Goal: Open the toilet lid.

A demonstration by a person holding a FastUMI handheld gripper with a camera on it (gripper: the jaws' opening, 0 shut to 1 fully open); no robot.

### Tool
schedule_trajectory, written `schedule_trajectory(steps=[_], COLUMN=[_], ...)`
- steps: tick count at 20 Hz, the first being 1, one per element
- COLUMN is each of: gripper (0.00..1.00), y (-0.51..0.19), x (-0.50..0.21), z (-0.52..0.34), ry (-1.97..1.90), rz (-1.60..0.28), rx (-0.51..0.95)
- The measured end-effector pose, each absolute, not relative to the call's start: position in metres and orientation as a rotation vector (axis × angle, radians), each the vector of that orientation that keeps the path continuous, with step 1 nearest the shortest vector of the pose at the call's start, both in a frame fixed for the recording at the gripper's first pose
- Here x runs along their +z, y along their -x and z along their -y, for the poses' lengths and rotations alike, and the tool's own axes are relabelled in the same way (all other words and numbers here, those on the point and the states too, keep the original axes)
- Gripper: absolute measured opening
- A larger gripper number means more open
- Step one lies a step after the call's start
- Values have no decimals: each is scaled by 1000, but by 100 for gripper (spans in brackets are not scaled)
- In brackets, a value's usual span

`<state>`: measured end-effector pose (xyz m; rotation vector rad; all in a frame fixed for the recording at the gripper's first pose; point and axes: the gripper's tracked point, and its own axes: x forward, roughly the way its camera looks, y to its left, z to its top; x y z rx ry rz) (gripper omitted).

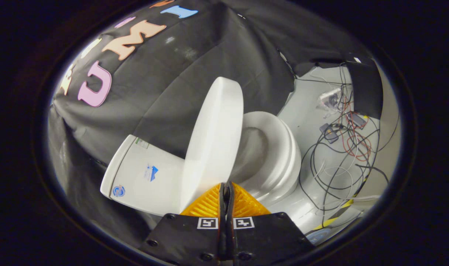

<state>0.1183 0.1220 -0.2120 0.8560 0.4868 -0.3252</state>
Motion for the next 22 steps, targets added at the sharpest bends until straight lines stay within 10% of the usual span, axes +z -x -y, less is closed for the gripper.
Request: schedule_trajectory(steps=[22], gripper=[1], y=[-137], x=[-146], z=[-153], ry=[-619], rz=[-429], rx=[-317])
